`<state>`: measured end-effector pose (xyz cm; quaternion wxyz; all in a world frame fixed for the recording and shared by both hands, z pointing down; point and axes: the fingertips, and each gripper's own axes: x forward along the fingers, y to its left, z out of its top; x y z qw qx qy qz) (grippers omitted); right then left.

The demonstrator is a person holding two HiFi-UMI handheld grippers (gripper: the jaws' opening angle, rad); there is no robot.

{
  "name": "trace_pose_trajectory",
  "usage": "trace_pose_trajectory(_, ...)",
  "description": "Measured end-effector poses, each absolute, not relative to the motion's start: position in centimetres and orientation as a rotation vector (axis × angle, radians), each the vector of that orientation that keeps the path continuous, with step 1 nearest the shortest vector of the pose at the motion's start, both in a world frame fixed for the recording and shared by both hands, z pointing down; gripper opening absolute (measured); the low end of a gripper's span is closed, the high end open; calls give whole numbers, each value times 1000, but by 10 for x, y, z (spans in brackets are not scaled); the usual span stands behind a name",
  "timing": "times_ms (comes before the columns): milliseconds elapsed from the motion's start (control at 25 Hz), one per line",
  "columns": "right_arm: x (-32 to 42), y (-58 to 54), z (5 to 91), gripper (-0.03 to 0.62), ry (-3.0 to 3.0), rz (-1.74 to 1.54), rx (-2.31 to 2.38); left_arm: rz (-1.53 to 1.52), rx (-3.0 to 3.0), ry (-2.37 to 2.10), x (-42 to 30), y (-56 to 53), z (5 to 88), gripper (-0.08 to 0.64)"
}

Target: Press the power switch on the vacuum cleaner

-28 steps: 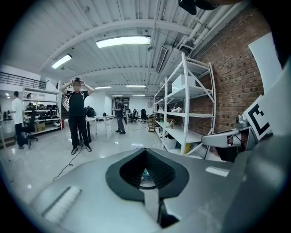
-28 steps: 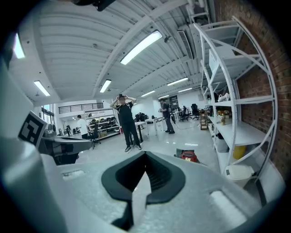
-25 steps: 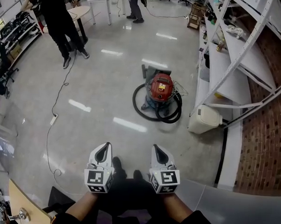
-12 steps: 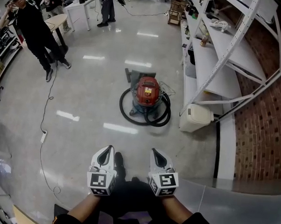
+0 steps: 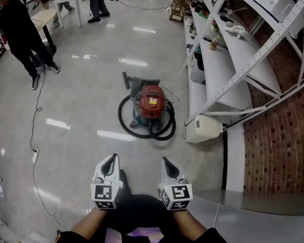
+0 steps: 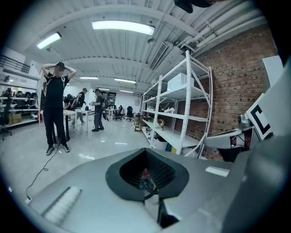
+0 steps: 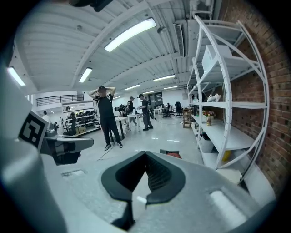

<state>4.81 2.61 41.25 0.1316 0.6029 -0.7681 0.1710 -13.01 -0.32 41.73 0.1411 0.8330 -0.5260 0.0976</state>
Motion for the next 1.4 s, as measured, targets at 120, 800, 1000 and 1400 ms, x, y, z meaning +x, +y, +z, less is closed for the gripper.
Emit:
trace_pose_trajectory(120,41,4,407,-8,-2217,488,1780,252,2419,-1514,-140,-28,414,15)
trace_pose_trajectory(800,-8,-80,396,-8,-2216,406,1786,157,2430,-1564,-200,-109,398,15)
trace_pose_trajectory(1000,-9,-111,407,-8,-2229,421,1744,176,2389,-1612,-210,-130,406,15)
trace_pose_trajectory(1400,19,-186,429,-8,-2235,480,1677,243,2348,-1615,-176,-199,423,15)
